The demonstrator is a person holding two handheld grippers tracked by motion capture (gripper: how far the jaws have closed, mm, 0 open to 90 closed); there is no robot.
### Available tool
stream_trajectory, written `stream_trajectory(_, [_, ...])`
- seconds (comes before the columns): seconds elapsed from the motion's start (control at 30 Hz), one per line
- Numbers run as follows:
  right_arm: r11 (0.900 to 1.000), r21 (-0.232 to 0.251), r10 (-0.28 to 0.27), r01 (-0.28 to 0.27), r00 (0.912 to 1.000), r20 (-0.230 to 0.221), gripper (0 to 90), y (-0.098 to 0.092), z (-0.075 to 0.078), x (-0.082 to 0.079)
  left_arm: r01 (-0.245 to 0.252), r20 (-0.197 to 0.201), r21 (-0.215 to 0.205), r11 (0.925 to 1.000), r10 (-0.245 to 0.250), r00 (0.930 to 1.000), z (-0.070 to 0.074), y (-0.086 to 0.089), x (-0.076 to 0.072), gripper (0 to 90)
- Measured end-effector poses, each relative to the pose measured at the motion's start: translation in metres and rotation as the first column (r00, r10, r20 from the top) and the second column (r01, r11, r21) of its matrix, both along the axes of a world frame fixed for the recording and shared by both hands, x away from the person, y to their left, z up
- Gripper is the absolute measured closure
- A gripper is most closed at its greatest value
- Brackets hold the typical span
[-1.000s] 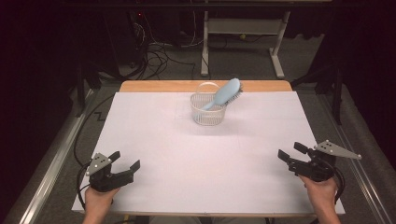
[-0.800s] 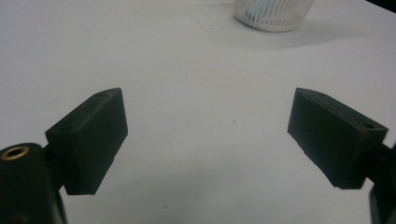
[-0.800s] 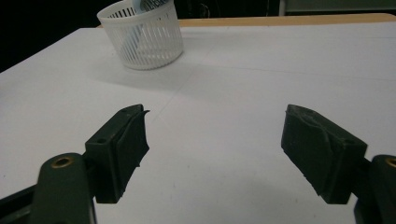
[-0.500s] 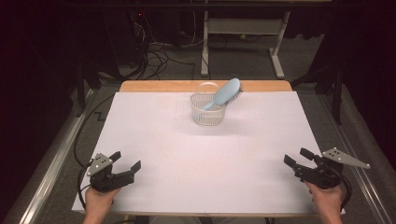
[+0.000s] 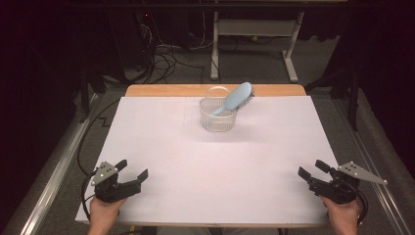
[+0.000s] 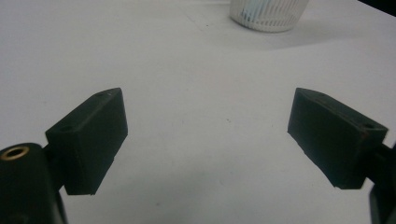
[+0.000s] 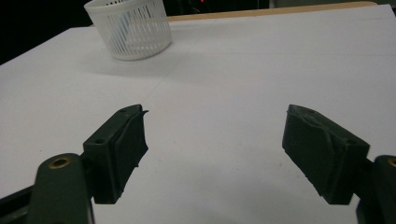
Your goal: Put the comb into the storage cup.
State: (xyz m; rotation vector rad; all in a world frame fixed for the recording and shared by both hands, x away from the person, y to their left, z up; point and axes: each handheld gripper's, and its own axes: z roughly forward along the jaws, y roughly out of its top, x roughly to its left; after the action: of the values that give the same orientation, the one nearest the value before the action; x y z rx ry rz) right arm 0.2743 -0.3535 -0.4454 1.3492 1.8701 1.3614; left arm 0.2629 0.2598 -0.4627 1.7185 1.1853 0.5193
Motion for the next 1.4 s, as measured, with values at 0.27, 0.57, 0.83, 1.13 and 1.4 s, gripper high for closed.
stream_trajectory(0.27, [1.000, -0.006, -0.007, 0.007, 1.0000, 0.002, 22.2, -0.003, -0.006, -0.006, -0.004, -0.005, -0.003, 1.0000, 0.004, 1.0000, -0.001, 0.000, 0.001, 11.5])
stream_trajectory(0.57, [1.000, -0.011, -0.020, 0.020, 0.9998, -0.006, 22.3, -0.007, -0.012, -0.015, -0.004, -0.005, -0.014, 0.9999, 0.004, 1.0000, 0.000, 0.001, -0.001, 11.5])
stream_trajectory(0.83, [0.999, -0.023, -0.026, 0.025, 0.9995, -0.018, 22.3, -0.009, -0.016, -0.018, 0.002, -0.007, -0.016, 0.9999, -0.002, 1.0000, 0.000, 0.000, 0.000, 11.5])
stream_trajectory(1.13, [0.999, -0.035, -0.032, 0.032, 0.9994, -0.010, 22.3, -0.009, -0.017, -0.021, 0.010, -0.009, -0.020, 0.9998, -0.011, 0.9999, 0.000, -0.001, 0.001, 11.5])
stream_trajectory(1.4, [0.999, -0.028, -0.028, 0.027, 0.9995, -0.016, 22.3, -0.009, -0.017, -0.021, 0.016, -0.016, -0.017, 0.9997, -0.016, 0.9998, -0.001, 0.000, 0.003, 11.5])
